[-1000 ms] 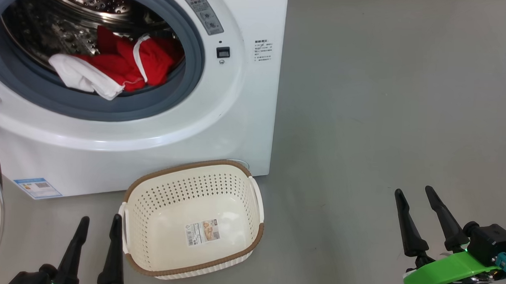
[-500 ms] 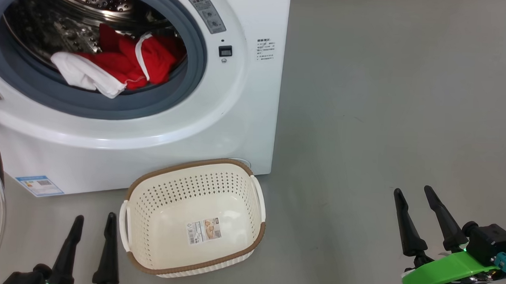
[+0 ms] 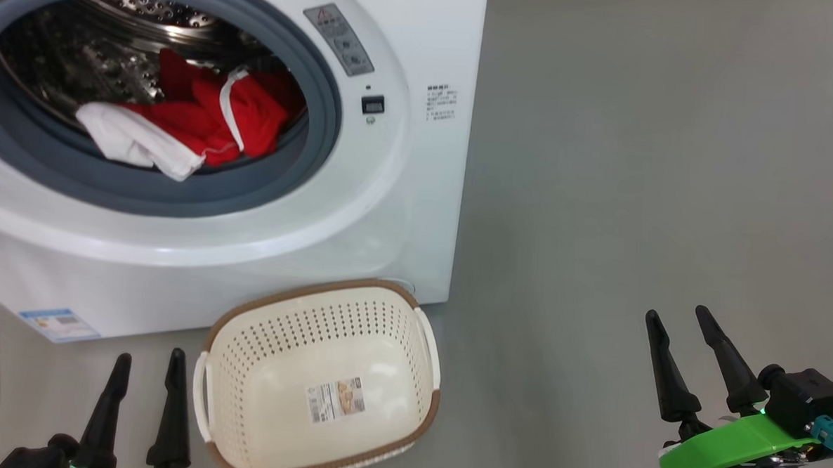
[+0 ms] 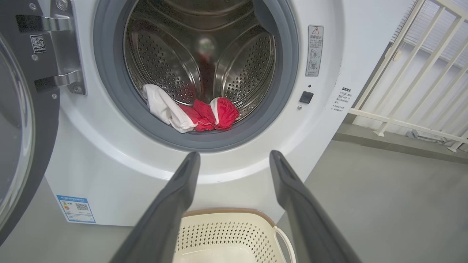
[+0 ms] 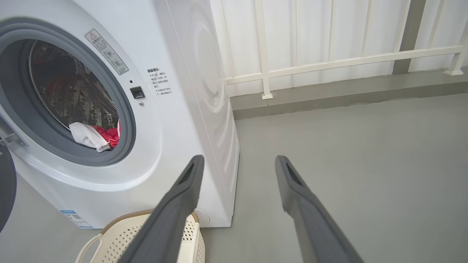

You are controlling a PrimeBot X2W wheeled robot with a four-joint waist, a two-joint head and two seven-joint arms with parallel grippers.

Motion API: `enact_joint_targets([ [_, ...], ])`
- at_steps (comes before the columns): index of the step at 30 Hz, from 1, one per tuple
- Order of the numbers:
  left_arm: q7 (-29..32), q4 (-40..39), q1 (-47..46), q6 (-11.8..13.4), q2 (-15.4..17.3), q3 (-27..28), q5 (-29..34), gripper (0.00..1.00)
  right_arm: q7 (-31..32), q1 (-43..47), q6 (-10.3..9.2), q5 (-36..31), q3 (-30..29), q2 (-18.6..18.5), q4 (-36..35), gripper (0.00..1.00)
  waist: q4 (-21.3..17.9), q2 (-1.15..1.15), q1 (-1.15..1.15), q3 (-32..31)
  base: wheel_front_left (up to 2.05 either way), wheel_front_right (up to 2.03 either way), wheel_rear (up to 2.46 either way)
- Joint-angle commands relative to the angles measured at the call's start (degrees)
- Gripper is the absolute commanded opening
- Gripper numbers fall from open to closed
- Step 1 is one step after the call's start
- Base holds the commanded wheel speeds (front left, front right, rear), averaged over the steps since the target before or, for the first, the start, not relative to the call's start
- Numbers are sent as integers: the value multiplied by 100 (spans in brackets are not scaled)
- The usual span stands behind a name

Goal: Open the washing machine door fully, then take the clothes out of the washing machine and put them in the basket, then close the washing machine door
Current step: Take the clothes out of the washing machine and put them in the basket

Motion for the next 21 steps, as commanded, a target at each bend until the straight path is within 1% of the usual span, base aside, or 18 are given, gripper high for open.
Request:
enact_joint_targets([
  [1,-28,-156,-212,-32,70,188,28,100,-54,-147,37,-36,131,-67,-129,100,-2,0,0,3,145,-151,6],
  [8,-28,-149,-240,-32,69,198,40,100,-54,-159,37,-40,117,-56,-138,100,-7,0,0,19,146,-149,3],
  [12,-28,-136,-263,-32,69,200,115,100,-54,-159,37,-40,116,-58,-143,100,-6,0,0,30,114,-114,0],
  [16,-28,-140,-278,-32,75,155,152,100,-54,-165,37,-33,112,-59,-148,100,-3,0,0,48,60,-60,0],
  [21,-28,-98,-289,-32,76,139,156,100,-54,-167,37,-43,116,-41,-150,100,5,0,0,73,7,-7,0],
])
